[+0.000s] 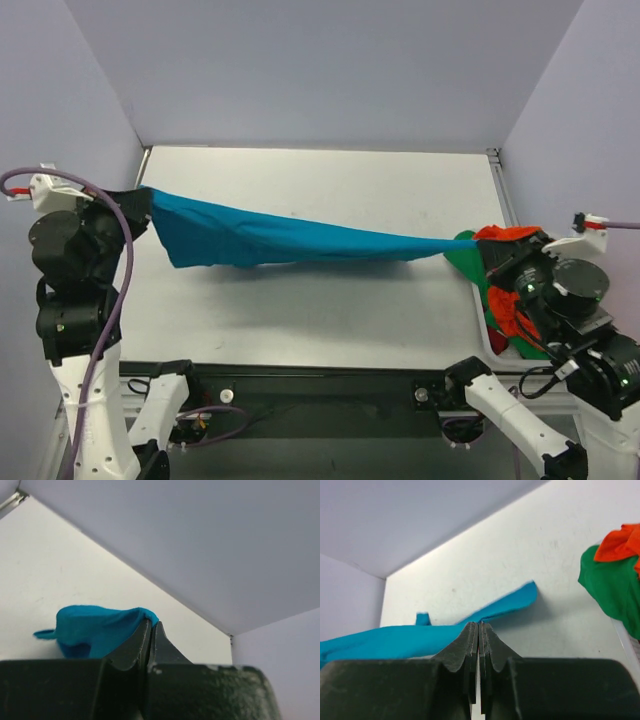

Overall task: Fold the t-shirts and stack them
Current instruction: Flatten out the tshirt

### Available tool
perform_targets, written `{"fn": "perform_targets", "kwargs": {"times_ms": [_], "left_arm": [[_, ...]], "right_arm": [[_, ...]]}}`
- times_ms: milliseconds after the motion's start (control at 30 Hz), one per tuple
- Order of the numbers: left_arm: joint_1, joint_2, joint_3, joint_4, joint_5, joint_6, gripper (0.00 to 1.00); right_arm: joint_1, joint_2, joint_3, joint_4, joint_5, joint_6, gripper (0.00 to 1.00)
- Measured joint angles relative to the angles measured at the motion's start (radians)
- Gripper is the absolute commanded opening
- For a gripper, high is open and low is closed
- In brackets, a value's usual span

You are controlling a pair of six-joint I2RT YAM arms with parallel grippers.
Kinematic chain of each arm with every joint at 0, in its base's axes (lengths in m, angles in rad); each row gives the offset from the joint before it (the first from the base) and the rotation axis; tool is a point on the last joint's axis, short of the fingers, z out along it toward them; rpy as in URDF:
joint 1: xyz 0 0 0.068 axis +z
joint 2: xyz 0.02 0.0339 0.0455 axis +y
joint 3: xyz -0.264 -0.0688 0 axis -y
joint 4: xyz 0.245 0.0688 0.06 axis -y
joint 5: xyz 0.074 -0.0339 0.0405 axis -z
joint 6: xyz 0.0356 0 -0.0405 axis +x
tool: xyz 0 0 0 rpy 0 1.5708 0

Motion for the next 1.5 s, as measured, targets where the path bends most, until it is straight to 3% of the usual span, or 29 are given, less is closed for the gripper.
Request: {"fn": "perform_targets", "kwargs": {"times_ms": [267,433,567,667,800,933,1033,1167,1333,1500], "left_arm": [[0.000,0.051,0.177,0.008,0.030,-0.032,0.00],[0.000,0.225,0.185,0.119,0.078,-0.055,0.00],[0.000,0.463,0.244,0.238,0.121,-0.072,0.00],[0.003,0.672,0.359,0.301,0.160,-0.080,0.00],[0.012,0.918,0.623,0.320,0.222,-0.103,0.00],[0.043,1.065,0.915,0.334,0.288,-0.130,0.00],[0.087,1.049,0.971,0.385,0.322,-0.154,0.00],[0.128,0.909,0.784,0.490,0.331,-0.174,0.00],[0.121,0.670,0.240,0.628,0.342,-0.187,0.00],[0.114,0.626,-0.278,0.660,0.321,-0.202,0.00]], "right_arm": [[0.000,0.055,0.235,-0.041,0.051,-0.067,0.00],[-0.047,0.272,0.299,0.030,0.029,-0.125,0.00],[-0.204,0.527,0.338,0.174,-0.135,-0.125,0.00],[-0.270,0.735,0.413,0.260,-0.239,-0.119,0.00],[-0.297,0.907,0.563,0.328,-0.315,-0.114,0.00],[-0.307,0.910,0.624,0.423,-0.352,-0.113,0.00],[-0.315,0.843,0.600,0.499,-0.359,-0.113,0.00],[-0.330,0.714,0.444,0.584,-0.364,-0.097,0.00],[-0.362,0.616,0.082,0.659,-0.383,-0.043,0.00],[-0.381,0.702,-0.293,0.685,-0.423,0.021,0.00]]}}
